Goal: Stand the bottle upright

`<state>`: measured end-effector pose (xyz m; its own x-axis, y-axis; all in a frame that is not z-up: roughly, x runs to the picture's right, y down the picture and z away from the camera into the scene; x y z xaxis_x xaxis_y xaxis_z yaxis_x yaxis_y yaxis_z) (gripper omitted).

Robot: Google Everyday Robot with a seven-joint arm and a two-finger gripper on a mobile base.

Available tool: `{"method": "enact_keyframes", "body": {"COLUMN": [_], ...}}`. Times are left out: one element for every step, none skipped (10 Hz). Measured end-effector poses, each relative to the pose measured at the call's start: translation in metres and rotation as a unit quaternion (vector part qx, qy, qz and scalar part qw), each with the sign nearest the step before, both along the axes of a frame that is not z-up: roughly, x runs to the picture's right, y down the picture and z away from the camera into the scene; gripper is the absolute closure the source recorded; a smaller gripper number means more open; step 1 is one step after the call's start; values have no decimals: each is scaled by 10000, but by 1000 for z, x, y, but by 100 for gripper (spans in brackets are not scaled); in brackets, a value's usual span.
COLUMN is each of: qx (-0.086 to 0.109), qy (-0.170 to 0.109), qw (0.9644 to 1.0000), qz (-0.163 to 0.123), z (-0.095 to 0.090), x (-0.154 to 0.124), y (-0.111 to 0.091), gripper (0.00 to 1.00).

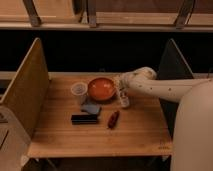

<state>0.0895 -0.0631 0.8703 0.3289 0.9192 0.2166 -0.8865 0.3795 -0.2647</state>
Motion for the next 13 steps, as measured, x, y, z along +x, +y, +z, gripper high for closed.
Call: {"method": "enact_keyframes", "body": {"qx": [97, 170, 156, 159, 158, 160, 155, 172, 282, 437, 589, 722, 779], "qy": [24, 75, 87, 89, 78, 76, 75, 67, 17, -38, -91, -133, -159], "qw": [9999, 9998, 9997, 9997, 9998, 9998, 9998, 9997, 9995, 9989, 9982, 9973, 9968], "qz": [45, 114, 137, 142, 131, 130, 138, 162, 168, 142, 100, 61, 58], "z": [-5, -9, -9, -9, -9, -9, -9, -9, -11, -14, -18, -21, -22], "x": [6, 14, 16, 17, 14, 14, 14, 15, 14, 13, 12, 11, 12], "y": [-12, -24, -23, -23, -23, -23, -23, -25, -32, -42, -52, -59, -61], "gripper": [100, 100, 100, 100, 100, 100, 100, 100, 100, 100, 100, 100, 100]}}
